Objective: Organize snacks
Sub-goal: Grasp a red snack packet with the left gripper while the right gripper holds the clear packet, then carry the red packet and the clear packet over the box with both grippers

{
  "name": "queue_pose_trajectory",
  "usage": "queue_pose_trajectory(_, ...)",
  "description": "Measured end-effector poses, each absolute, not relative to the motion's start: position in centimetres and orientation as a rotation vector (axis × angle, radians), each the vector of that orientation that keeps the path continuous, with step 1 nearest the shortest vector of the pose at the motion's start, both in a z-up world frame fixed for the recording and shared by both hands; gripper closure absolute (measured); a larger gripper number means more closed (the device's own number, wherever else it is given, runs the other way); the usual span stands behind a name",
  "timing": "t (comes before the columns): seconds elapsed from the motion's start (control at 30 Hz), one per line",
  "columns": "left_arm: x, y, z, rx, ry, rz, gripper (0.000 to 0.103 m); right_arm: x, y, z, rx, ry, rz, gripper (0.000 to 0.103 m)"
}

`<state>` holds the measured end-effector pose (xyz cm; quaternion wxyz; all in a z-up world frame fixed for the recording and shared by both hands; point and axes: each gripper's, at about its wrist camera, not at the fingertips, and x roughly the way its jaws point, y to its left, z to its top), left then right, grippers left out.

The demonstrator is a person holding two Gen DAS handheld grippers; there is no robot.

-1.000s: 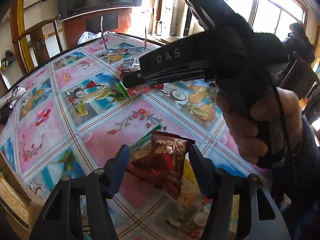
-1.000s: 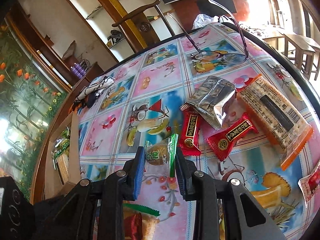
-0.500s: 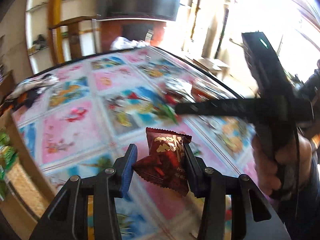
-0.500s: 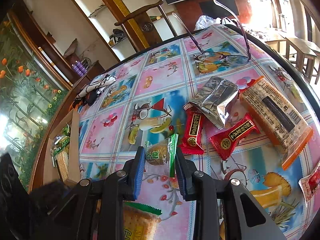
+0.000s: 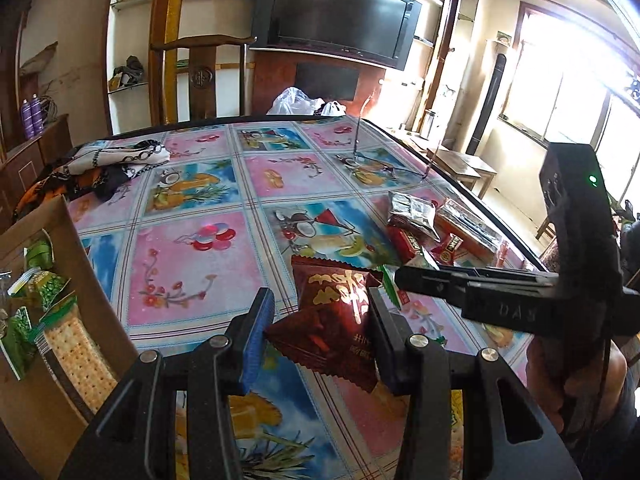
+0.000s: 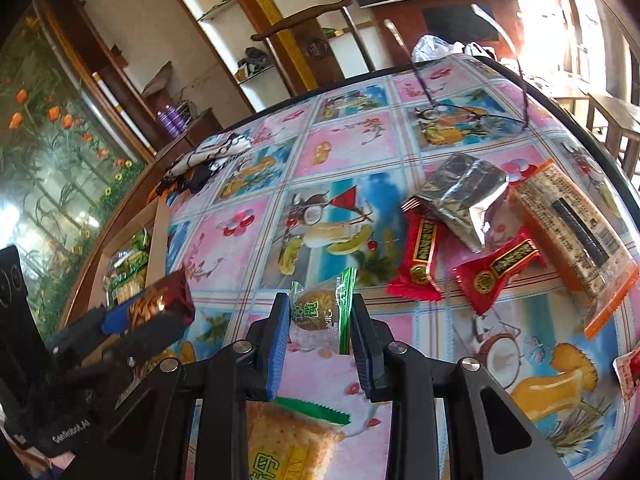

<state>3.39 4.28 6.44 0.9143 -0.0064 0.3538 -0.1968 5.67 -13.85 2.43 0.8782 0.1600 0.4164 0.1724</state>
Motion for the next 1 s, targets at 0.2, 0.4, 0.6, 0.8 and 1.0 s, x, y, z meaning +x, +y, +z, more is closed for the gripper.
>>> queue_pose_trajectory(0.2, 3.4, 4.7, 6.4, -0.019, 0.730, -0.390, 0.058, 5.0, -12.6, 2.9, 0.280, 0.839, 0.390, 0.072)
queue_pose_trajectory(0.4, 3.6, 4.7, 6.2, -0.008, 0.733, -0.371, 0.058, 4.9, -11.9, 2.8, 0.262, 0.840, 0.410, 0.072)
queue_pose_trajectory(0.6, 3.6, 4.4, 6.0, 0.031, 0.720, -0.328, 0.058, 4.7, -11.7, 2.9, 0.251, 0.837, 0.417, 0.072)
queue_pose_trajectory(0.8, 3.5, 4.3, 5.9, 0.075, 0.696, -0.278, 0.058, 4.8, -12.3, 2.9, 0.255, 0.832, 0.394, 0.072)
queue_pose_trajectory(1.0, 3.1, 4.1, 6.2, 0.142, 0.645, -0.221, 0.058, 4.9, -12.3, 2.8, 0.253, 0.833, 0.399, 0.072)
